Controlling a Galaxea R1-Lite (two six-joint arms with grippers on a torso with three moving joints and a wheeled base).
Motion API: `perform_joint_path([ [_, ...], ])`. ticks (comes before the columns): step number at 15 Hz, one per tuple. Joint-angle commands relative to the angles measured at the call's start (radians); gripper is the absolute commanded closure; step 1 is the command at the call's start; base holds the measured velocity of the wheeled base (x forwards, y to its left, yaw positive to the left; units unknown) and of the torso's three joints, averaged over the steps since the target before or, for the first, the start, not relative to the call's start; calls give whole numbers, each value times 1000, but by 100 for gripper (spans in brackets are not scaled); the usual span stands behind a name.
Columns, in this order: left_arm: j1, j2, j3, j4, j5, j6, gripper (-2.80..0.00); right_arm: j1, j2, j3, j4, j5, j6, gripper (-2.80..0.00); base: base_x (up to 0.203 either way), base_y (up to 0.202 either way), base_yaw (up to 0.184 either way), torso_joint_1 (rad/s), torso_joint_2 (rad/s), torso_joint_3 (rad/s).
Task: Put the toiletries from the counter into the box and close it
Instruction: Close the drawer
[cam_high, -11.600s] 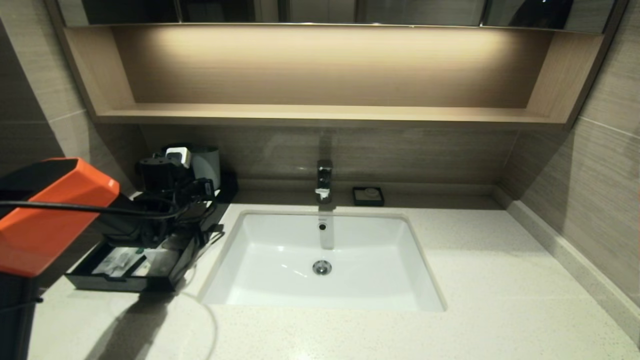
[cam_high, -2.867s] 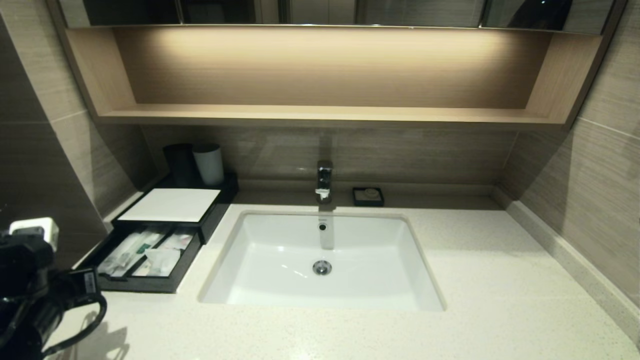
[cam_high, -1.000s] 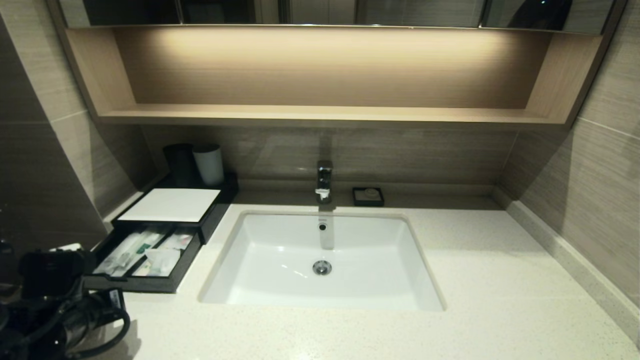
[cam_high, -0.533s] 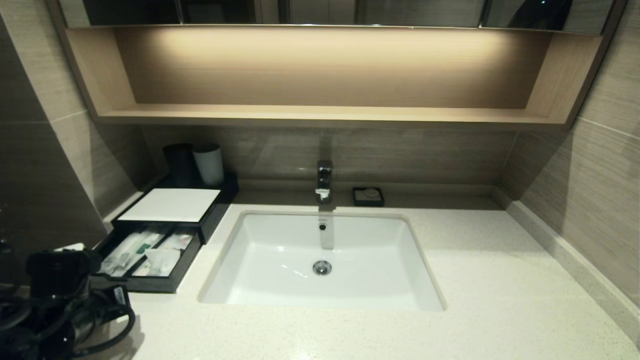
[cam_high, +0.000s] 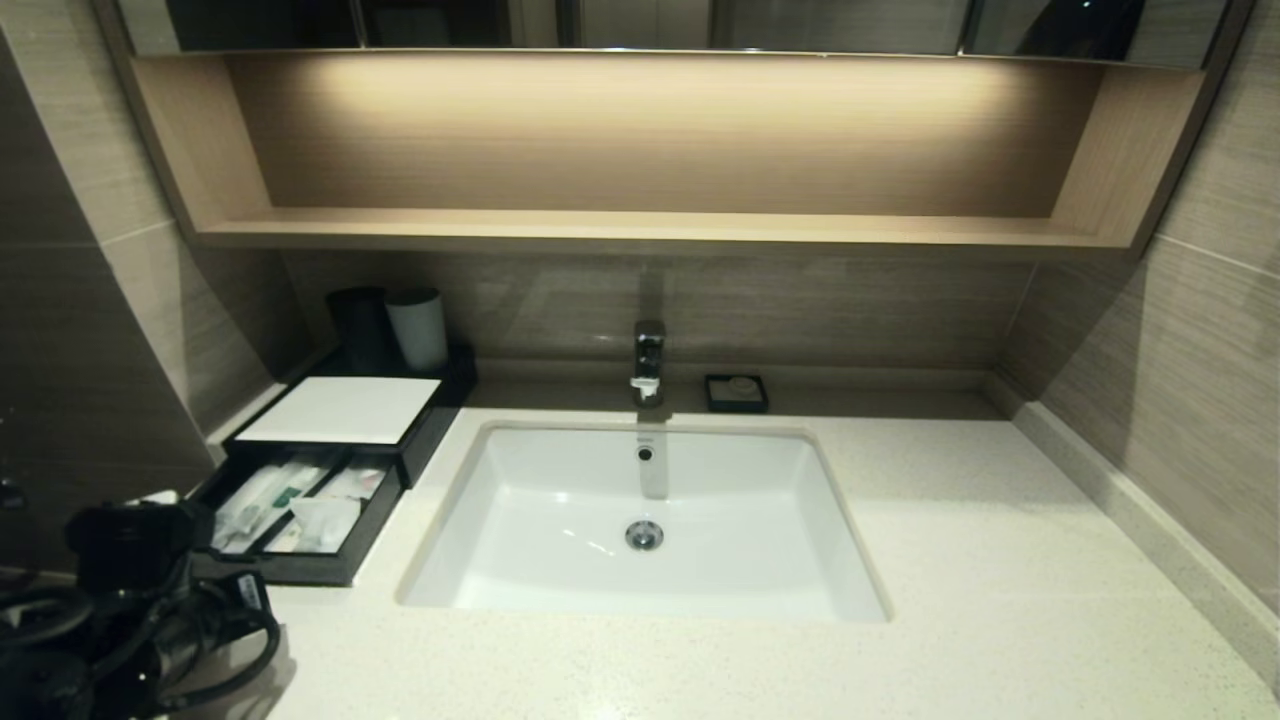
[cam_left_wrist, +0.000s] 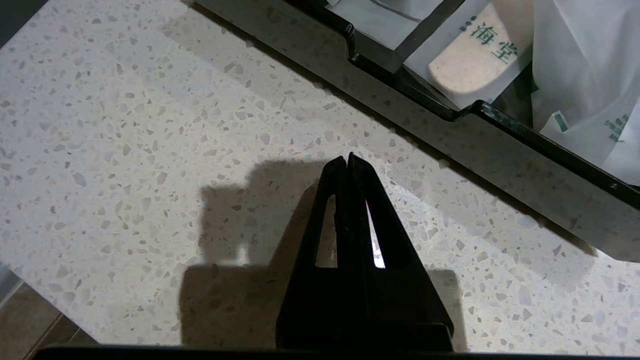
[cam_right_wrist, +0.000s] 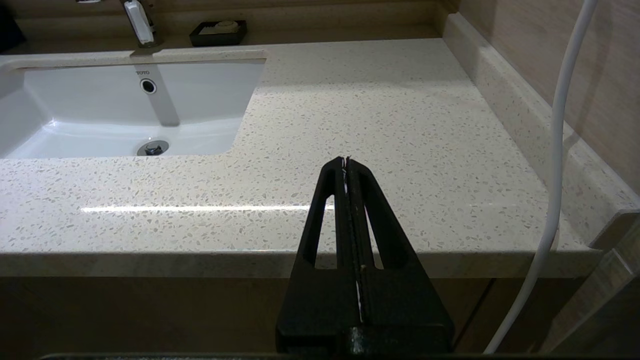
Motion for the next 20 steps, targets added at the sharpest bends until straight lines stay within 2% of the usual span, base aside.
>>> perform_joint_path([
  [1,1,7,-3,-5,-1,-4,0,0,1,0,0,0,0,0,0,0,0,0,0,0],
  [6,-1,35,-6,-50,-1,-15,0,0,0,1,0,0,0,0,0,0,0,0,0,0],
  [13,-1,123,-9,-183,2,-14,0,0,2,1,0,0,0,0,0,0,0,0,0,0],
  [20,-3,139,-35,-193,2,-17,0,0,0,1,0,-1,0,0,0,0,0,0,0,0],
])
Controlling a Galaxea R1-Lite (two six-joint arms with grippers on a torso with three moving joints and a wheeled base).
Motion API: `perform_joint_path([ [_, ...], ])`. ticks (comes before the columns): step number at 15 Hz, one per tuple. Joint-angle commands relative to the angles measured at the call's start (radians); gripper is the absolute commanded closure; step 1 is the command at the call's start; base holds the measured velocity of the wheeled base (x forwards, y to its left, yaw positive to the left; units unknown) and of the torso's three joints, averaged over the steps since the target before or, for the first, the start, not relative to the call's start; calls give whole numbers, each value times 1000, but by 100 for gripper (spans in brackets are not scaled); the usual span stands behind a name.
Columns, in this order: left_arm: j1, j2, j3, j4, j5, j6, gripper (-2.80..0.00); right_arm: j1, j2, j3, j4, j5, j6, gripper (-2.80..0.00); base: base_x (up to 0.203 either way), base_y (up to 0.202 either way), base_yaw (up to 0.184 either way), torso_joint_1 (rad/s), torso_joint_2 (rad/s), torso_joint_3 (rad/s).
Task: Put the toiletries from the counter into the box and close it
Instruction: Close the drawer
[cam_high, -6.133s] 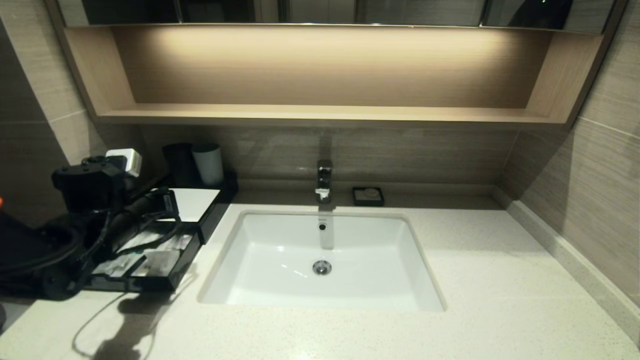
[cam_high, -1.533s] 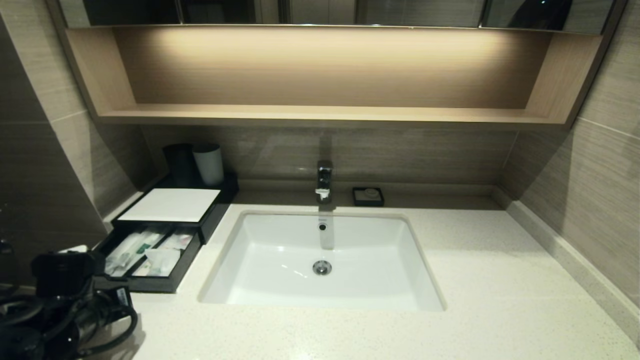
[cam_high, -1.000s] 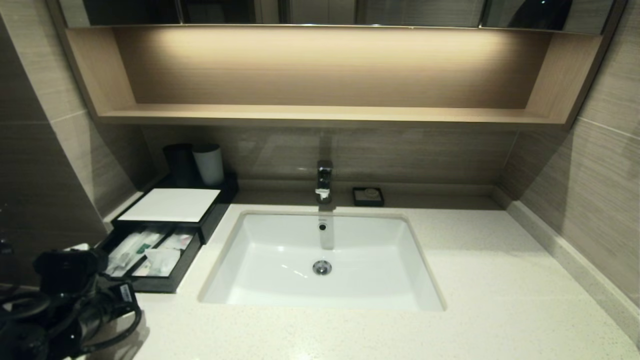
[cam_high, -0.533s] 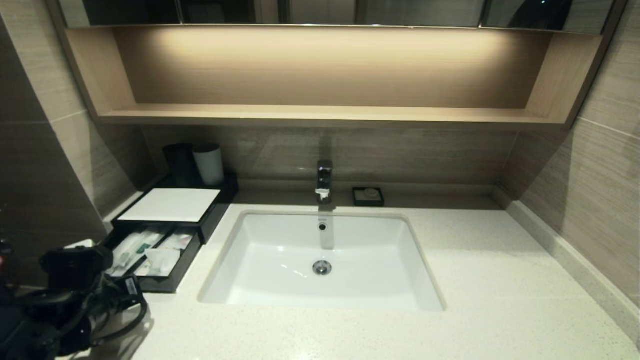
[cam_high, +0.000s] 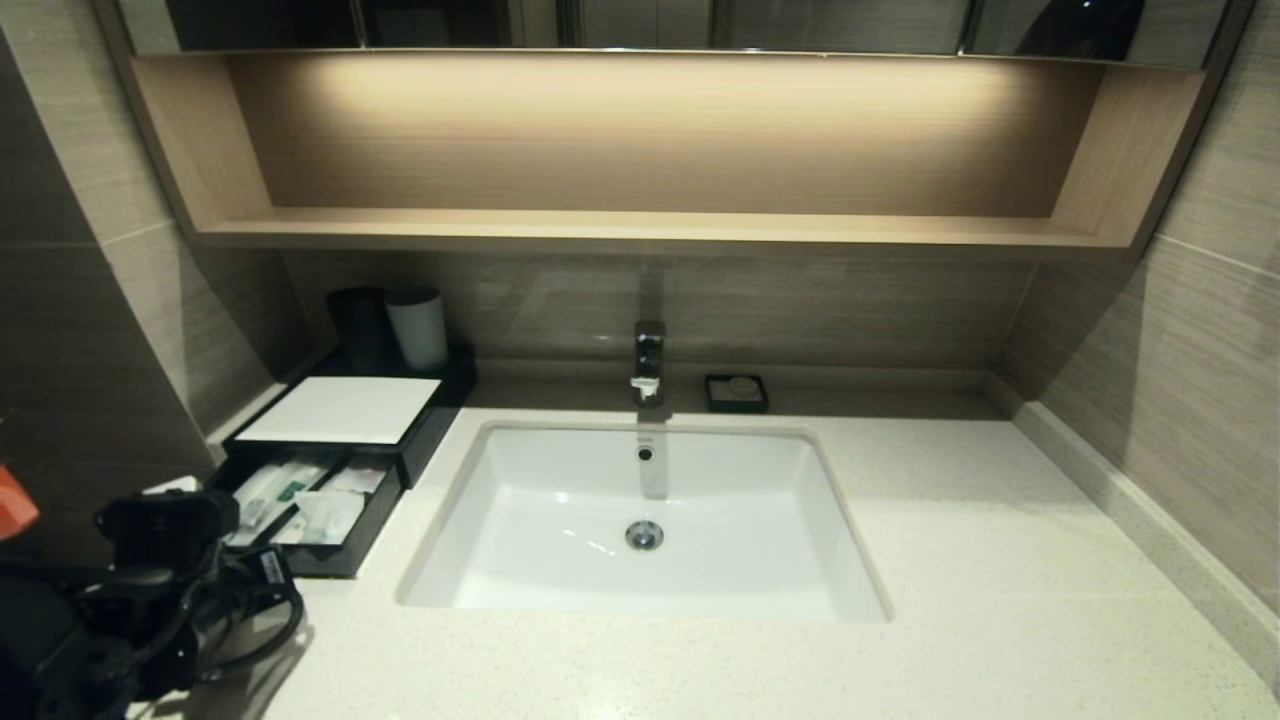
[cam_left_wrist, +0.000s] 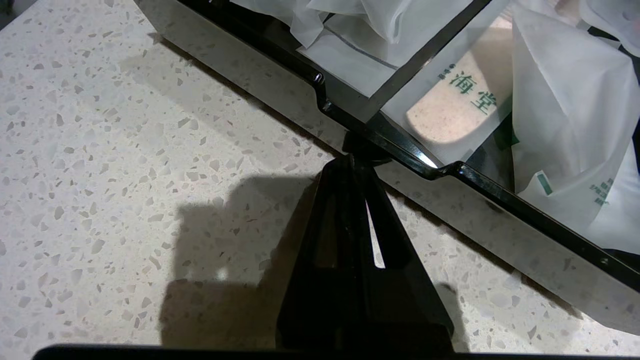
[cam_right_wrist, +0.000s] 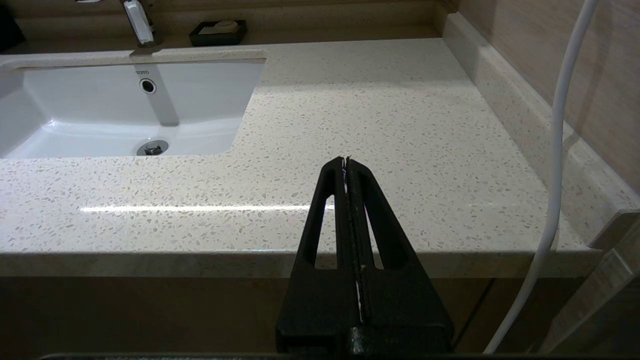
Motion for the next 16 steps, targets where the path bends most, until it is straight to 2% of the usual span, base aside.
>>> perform_joint_path([
  [1,-1,5,-10,-13,2,-2,0,0,1,-1,0,0,0,0,0,0,0,0,0,0],
  [8,-2,25,-30,-35,1,-2,0,0,0,-1,0,0,0,0,0,0,0,0,0,0],
  [13,-18,125,-29,-165,9,7,0,0,1,0,0,1,0,0,0,0,0,0,0,0],
  [16,-39,130,-32,-191,10,7,0,0,1,1,0,1,0,0,0,0,0,0,0,0],
])
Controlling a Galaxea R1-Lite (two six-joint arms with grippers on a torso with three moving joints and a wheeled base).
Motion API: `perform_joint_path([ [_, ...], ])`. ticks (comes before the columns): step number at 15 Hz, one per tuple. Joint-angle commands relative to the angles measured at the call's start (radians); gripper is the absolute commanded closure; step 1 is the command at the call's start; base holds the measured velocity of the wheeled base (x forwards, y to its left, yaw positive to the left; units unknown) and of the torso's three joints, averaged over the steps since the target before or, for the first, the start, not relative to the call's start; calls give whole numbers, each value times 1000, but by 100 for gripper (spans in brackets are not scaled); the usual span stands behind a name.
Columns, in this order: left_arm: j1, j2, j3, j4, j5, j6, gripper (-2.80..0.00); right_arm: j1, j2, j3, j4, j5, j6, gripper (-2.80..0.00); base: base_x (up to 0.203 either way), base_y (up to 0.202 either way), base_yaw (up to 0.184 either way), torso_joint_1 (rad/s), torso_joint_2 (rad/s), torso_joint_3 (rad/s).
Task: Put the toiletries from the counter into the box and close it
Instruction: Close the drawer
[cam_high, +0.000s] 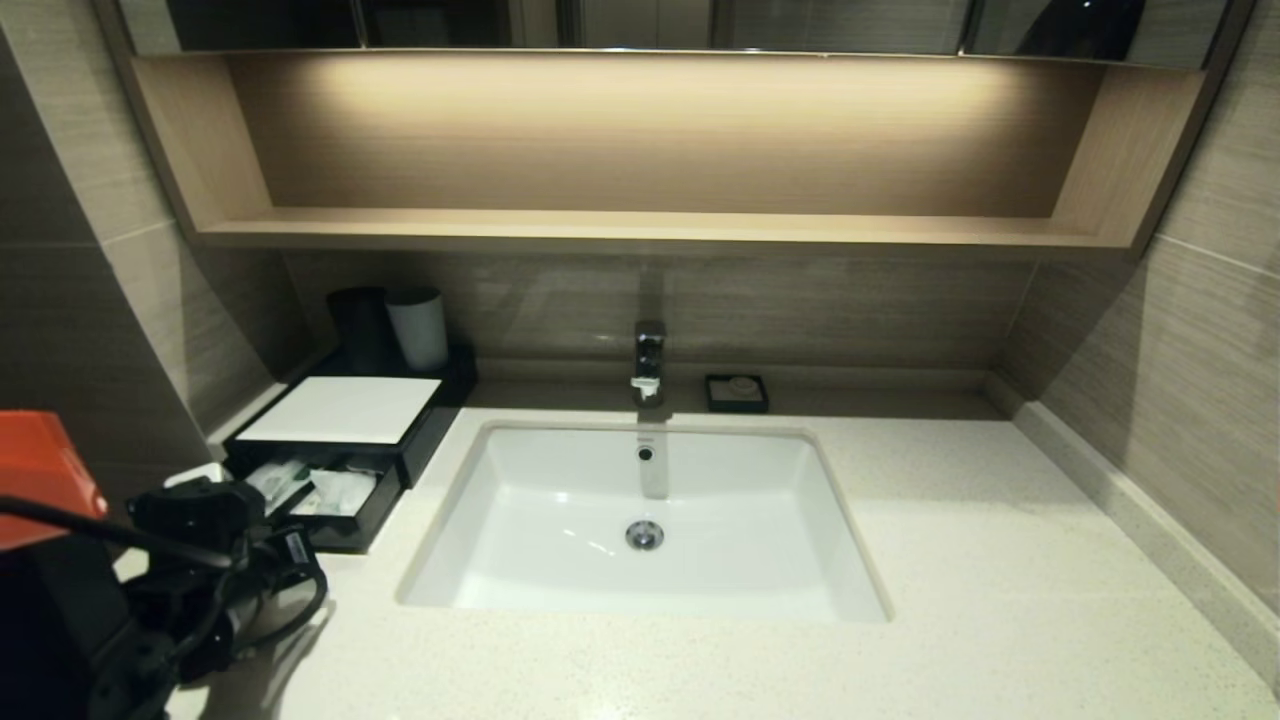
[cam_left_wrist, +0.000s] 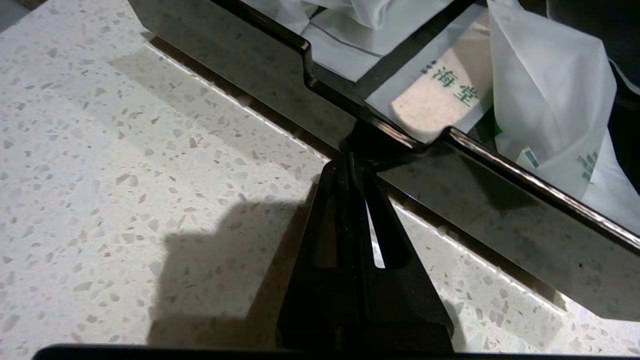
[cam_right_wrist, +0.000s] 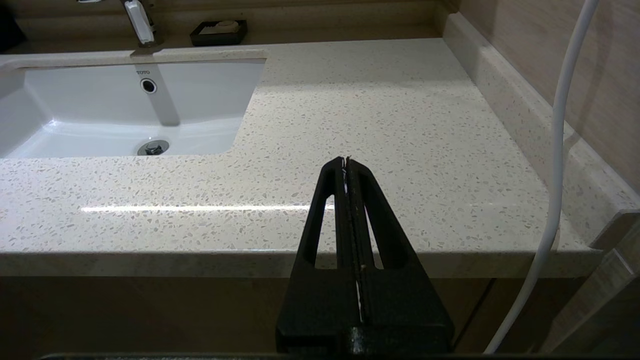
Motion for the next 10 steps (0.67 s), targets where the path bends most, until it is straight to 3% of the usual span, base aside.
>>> perform_joint_path([
  [1,-11,18,-9,-16,1,-3,0,0,0,1,0,1,0,0,0,0,0,0,0,0],
  [10,-9,43,-78,-17,4,-2,0,0,1,-1,0,0,0,0,0,0,0,0,0,0],
])
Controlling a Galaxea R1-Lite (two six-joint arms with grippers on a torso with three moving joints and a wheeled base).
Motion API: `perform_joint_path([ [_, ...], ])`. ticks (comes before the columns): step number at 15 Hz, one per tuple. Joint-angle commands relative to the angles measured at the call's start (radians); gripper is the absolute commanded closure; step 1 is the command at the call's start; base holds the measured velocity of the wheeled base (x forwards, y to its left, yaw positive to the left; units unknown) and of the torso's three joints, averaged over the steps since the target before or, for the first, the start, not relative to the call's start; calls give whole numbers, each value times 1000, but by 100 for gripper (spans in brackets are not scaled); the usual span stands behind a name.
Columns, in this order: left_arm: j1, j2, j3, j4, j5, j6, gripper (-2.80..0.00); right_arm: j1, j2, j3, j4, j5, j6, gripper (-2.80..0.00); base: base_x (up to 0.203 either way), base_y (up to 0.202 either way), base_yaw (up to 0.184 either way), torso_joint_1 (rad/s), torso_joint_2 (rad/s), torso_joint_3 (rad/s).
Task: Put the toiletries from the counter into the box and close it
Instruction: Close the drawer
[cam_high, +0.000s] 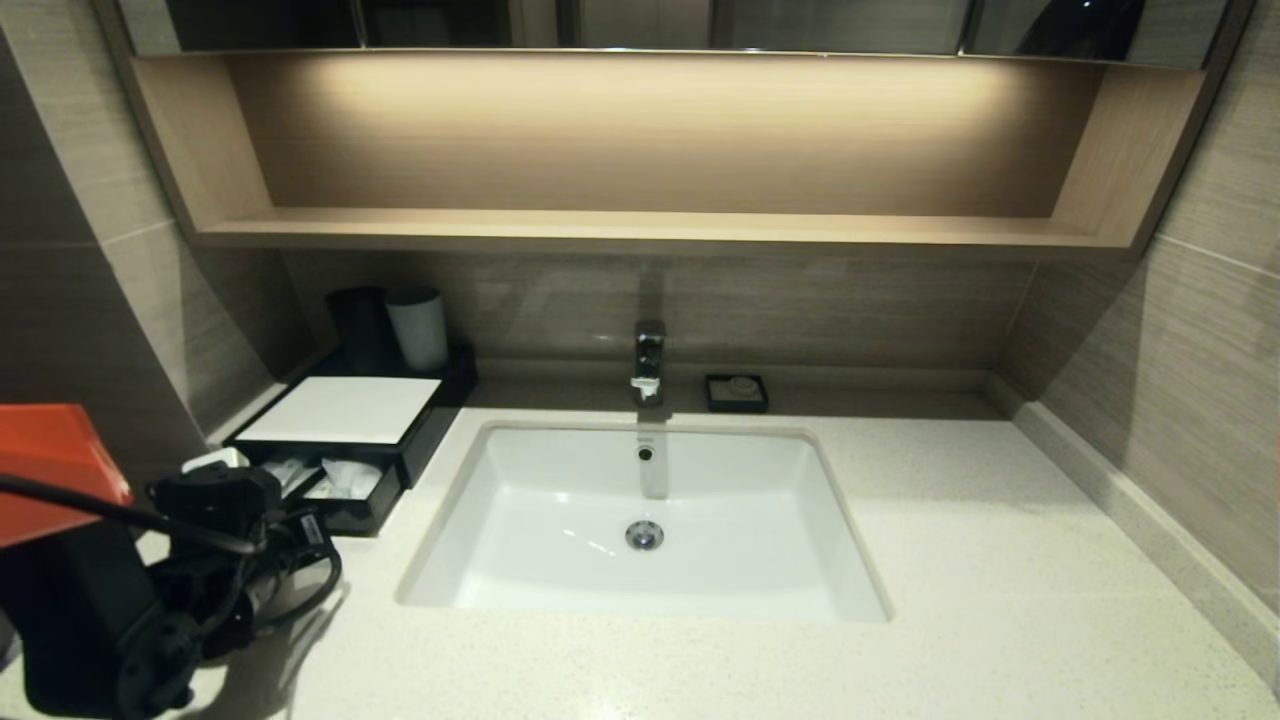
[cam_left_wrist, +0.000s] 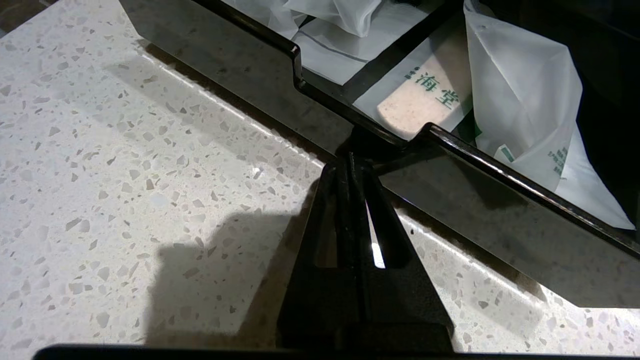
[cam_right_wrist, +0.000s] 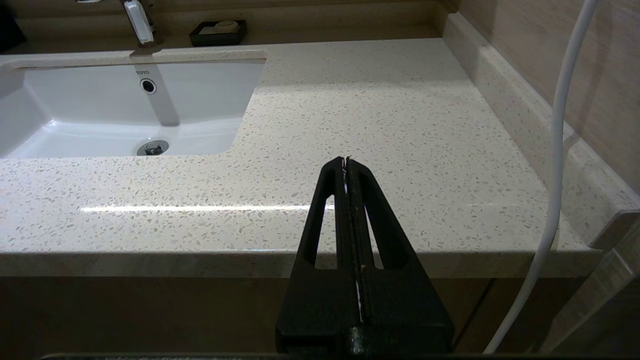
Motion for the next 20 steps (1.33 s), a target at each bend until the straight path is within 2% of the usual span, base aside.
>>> perform_joint_path([
  [1,1,15,-17,-6,3,-3,0,0,1,1,0,0,0,0,0,0,0,0,0,0],
  [20,-15,70,-133,-6,2,-7,0,0,1,1,0,1,0,0,0,0,0,0,0,0],
])
